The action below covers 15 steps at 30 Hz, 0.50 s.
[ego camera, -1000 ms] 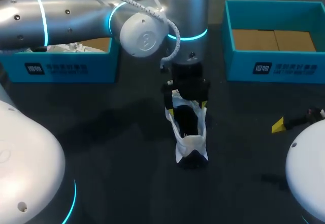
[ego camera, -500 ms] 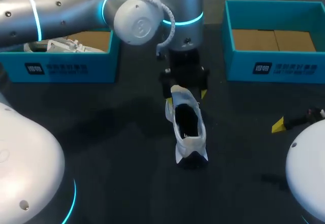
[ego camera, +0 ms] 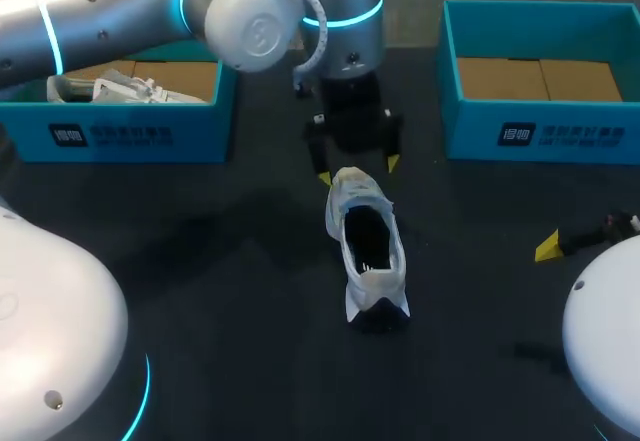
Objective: Take the shoe out of the shoebox, open the shoe tongue, remove and reinsert the insole, then place the shoe into the shoebox
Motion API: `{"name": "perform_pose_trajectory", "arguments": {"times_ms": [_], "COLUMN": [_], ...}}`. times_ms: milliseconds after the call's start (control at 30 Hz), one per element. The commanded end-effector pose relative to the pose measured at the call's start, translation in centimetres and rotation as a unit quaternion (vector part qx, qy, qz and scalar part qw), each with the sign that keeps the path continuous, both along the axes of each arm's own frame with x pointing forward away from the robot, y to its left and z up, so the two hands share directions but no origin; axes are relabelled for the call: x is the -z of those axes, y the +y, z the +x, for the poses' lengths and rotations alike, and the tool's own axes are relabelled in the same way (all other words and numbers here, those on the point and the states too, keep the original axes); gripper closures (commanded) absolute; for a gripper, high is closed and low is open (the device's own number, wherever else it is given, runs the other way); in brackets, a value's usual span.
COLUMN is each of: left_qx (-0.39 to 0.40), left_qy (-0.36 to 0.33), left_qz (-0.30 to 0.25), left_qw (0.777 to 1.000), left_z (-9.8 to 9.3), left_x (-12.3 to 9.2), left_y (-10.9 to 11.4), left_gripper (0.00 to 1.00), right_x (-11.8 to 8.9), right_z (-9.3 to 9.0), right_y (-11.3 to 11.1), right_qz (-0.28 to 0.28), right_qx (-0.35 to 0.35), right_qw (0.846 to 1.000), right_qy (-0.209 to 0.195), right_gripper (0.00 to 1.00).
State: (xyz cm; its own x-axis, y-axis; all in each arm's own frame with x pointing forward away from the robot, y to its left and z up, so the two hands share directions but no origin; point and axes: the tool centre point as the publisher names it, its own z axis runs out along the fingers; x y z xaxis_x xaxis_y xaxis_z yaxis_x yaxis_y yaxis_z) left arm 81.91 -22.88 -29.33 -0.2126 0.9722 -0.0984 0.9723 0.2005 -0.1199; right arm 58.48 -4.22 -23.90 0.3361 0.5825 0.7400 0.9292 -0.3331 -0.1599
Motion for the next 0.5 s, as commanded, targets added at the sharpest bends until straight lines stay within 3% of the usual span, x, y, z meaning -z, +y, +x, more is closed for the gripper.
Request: {"name": "perform_pose_trajectory", "arguments": {"times_ms": [33, 267, 500], "left_qx": [0.005, 0.021, 0.024], "left_qy": [0.011, 0.021, 0.014], "left_qz": [-0.002, -0.007, -0.004], "left_qw": [1.000, 1.000, 1.000], "left_z": [-0.2, -1.4, -1.2], "left_x": [1.2, 2.2, 1.8], "left_y": [-0.9, -1.9, -1.8], "left_gripper": [0.00, 0.00, 0.03], "right_x": [-0.1, -0.1, -0.1], "right_z": [-0.1, -0.1, -0.1], "right_y": [0.1, 0.1, 0.1], "right_qz": [-0.002, -0.002, -0.002], "right_qx": [0.001, 0.001, 0.001], "right_qw": [1.000, 1.000, 1.000], "right_qy": [0.001, 0.001, 0.001], "right_gripper": [0.00, 0.00, 0.00]}}
